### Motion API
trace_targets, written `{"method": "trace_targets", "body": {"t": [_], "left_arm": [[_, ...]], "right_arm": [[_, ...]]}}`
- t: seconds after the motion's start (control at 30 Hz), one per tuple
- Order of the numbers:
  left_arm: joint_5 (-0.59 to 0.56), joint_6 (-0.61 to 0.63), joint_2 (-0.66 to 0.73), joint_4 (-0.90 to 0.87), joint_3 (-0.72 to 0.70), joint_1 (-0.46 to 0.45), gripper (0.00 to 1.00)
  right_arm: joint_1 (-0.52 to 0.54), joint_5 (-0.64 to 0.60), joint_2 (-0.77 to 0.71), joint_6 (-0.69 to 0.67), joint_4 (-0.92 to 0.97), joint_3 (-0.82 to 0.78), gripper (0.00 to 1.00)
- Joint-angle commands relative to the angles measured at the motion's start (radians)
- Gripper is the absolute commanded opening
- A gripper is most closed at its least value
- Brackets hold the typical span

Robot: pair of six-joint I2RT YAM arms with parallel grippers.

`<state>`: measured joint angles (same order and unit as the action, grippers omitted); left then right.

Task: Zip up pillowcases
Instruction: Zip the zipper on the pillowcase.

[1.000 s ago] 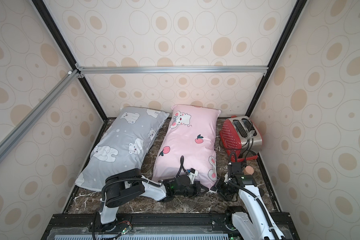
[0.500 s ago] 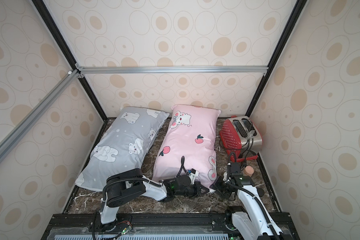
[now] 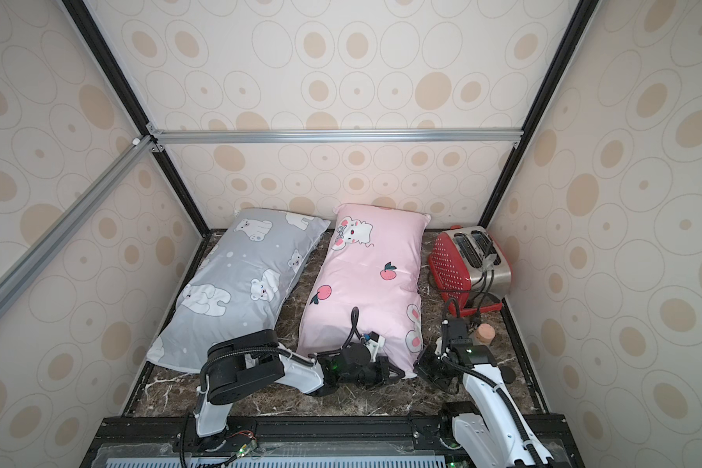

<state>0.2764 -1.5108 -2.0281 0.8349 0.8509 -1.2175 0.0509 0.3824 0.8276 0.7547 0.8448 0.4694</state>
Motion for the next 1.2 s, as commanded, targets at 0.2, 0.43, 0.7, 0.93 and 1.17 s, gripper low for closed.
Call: {"method": "trace_targets", "body": {"t": [0.2,0.43,0.7,0.93,1.17], "left_arm": [[-0.125,0.002,0.086,-0.181,-0.107,0.027,0.00],[-0.165,0.047,0.177,-0.293,-0.176,0.070,0.00],[-0.236,0.162,0.406,-0.610,-0.308,0.164,0.00],[-0.283,0.301,0.576,-0.941,-0.368,0.263,0.00],[-0.422,0.394,0.796,-1.278,-0.377,0.351,0.00]], "right_arm": [[0.002,-0.052,-0.019,-0.008,0.062,0.043,0.00],[0.001,-0.087,-0.017,-0.026,0.090,0.081,0.00],[0.002,-0.147,-0.002,-0.054,0.129,0.129,0.00],[0.001,-0.178,0.004,-0.063,0.149,0.149,0.00],[0.000,-0.210,0.013,-0.047,0.161,0.153,0.00]]}}
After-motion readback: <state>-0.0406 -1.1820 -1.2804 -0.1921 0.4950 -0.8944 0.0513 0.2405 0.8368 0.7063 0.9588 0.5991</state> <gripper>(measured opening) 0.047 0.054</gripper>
